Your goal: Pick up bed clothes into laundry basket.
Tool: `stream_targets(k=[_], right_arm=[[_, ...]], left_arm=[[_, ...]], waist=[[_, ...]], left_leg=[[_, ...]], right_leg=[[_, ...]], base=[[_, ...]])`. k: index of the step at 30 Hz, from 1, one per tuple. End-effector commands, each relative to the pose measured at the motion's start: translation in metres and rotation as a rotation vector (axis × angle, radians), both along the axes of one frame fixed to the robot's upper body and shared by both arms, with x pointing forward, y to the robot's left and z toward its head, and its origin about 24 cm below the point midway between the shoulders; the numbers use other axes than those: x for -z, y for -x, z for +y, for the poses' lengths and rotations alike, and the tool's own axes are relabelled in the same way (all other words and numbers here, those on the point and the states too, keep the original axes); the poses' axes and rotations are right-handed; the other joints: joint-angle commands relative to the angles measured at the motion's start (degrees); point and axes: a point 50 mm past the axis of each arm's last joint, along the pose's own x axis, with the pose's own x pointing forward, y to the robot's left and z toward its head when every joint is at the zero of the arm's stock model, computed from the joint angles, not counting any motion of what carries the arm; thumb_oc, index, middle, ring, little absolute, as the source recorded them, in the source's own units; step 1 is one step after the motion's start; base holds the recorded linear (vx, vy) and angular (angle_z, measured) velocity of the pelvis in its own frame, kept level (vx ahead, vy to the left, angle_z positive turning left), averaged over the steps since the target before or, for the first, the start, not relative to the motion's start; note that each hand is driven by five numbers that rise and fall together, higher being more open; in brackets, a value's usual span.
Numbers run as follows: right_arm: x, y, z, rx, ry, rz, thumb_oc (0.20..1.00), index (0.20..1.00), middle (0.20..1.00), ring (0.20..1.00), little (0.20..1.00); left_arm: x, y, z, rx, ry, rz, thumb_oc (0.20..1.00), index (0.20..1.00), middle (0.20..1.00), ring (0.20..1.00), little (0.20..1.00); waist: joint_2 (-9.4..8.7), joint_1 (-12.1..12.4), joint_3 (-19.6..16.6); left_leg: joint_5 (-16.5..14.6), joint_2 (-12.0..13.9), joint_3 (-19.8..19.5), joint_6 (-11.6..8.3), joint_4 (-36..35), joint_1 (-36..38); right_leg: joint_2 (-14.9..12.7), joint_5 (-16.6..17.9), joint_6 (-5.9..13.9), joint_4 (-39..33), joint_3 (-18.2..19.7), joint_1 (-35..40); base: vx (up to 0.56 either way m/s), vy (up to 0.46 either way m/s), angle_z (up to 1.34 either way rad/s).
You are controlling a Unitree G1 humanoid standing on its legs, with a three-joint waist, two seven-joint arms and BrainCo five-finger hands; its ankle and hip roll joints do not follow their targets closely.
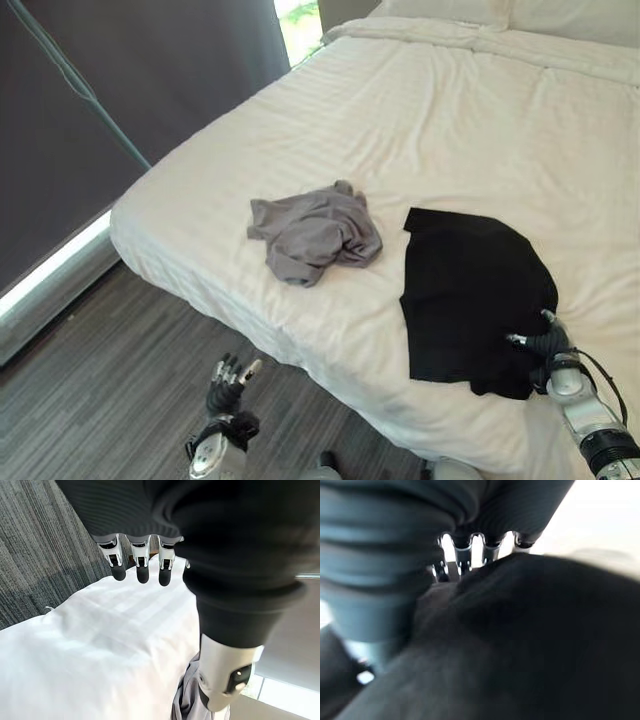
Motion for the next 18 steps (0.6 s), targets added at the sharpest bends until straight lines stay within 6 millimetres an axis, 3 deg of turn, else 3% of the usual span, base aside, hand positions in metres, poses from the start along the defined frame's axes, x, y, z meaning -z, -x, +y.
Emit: stream_targets(k=[1,3,5,6,9,10,11,12,14,18], right_arm=[[-0.008,-0.039,0.071,-0.249,-0.16,-0.066,0.2,0.2,0.2,0.2,0.2],[-0.031,-0.049,0.059,-0.235,-0.149,-0.155,0.2,0.2,0.2,0.2,0.2],[-0.119,-0.07,0.027,-0.218,-0.082,-0.466,0.2,0.2,0.2,0.2,0.2],[-0.119,-0.071,0.027,-0.218,-0.082,-0.467,0.2,0.2,0.2,0.2,0.2],[-0.193,-0.067,0.012,-0.253,0.002,-0.729,0.2,0.2,0.2,0.2,0.2],[-0.225,-0.056,-0.004,-0.227,0.033,-0.846,0.2,0.2,0.2,0.2,0.2],[-0.225,-0.056,-0.004,-0.227,0.033,-0.846,0.2,0.2,0.2,0.2,0.2],[-0.259,-0.044,-0.019,-0.209,0.073,-0.948,0.2,0.2,0.2,0.2,0.2],[-0.283,-0.033,-0.023,-0.222,0.107,-1.03,0.2,0.2,0.2,0.2,0.2],[-0.314,-0.016,-0.027,-0.24,0.196,-1.122,0.2,0.2,0.2,0.2,0.2]], left_arm=[[-0.021,-0.019,0.017,0.01,-0.054,-0.11,1.0,1.0,1.0,1.0,1.0],[-0.025,-0.02,0.027,-0.001,-0.084,-0.116,1.0,1.0,1.0,1.0,1.0],[-0.052,-0.029,0.064,-0.074,-0.186,-0.2,1.0,1.0,1.0,1.0,1.0],[-0.052,-0.029,0.064,-0.074,-0.186,-0.201,1.0,1.0,1.0,1.0,1.0],[-0.08,-0.047,0.066,-0.071,-0.275,-0.307,1.0,1.0,1.0,1.0,1.0],[-0.097,-0.056,0.074,-0.081,-0.331,-0.362,1.0,1.0,1.0,1.0,1.0],[-0.097,-0.056,0.074,-0.08,-0.331,-0.362,1.0,1.0,1.0,1.0,1.0],[-0.111,-0.063,0.08,-0.093,-0.368,-0.4,1.0,1.0,1.0,1.0,1.0],[-0.122,-0.064,0.081,-0.106,-0.394,-0.44,1.0,1.0,1.0,1.0,1.0],[-0.141,-0.065,0.08,-0.117,-0.45,-0.515,1.0,1.0,1.0,1.0,1.0]], waist=[[-3.25,3.8,2.0],[-3.35,3.7,1.6],[-3.84,3.1,1.5],[-3.84,3.1,1.4],[-5.5,2.3,1.9],[-6.38,1.4,1.8],[-6.37,1.5,1.8],[-7.05,0.2,1.2],[-7.53,-0.3,0.5],[-8.38,-0.9,-1.0]], left_leg=[[4.8,-1.0,-2.8,-4.27,1.1,-2.7],[5.0,-0.6,-2.8,-4.51,1.1,-2.6],[4.5,-0.4,-3.2,-4.93,3.2,-2.2],[4.5,-0.4,-3.2,-4.92,3.2,-2.3],[3.1,-1.2,-4.3,-5.14,9.6,-4.7],[3.7,-0.9,-4.1,-5.77,12.4,-5.7],[3.7,-0.9,-4.2,-5.77,12.4,-5.8],[3.9,0.3,-2.7,-6.11,11.7,-5.2],[3.1,0.6,-2.8,-6.1,9.2,-4.2],[4.8,2.0,-7.5,-6.45,2.9,-5.4]], right_leg=[[-3.1,-9.1,2.86,1.1,-2.6,7.8],[-2.9,-9.3,2.67,1.1,-2.8,8.3],[-2.4,-9.6,2.41,1.1,-2.0,8.6],[-2.4,-9.6,2.41,1.1,-2.0,8.6],[-2.5,-9.5,1.94,1.1,-0.7,8.8],[-2.6,-9.4,1.82,1.1,-0.6,9.0],[-2.6,-9.4,1.82,1.1,-0.6,8.9],[-2.7,-9.4,2.19,1.1,-0.4,9.2],[-3.1,-9.1,2.92,1.1,0.3,9.2],[-3.5,-9.0,4.32,1.1,3.1,8.2]], base=[[0.0,-0.021,0.17],[0.0,-0.029,0.28],[-0.03,-0.033,0.15],[-0.04,-0.027,-0.08],[-0.04,-0.031,-0.32],[0.0,-0.003,-0.16],[0.03,0.057,-0.11],[0.05,0.092,-0.23],[0.1,0.139,-0.17],[0.13,0.147,-0.31]])
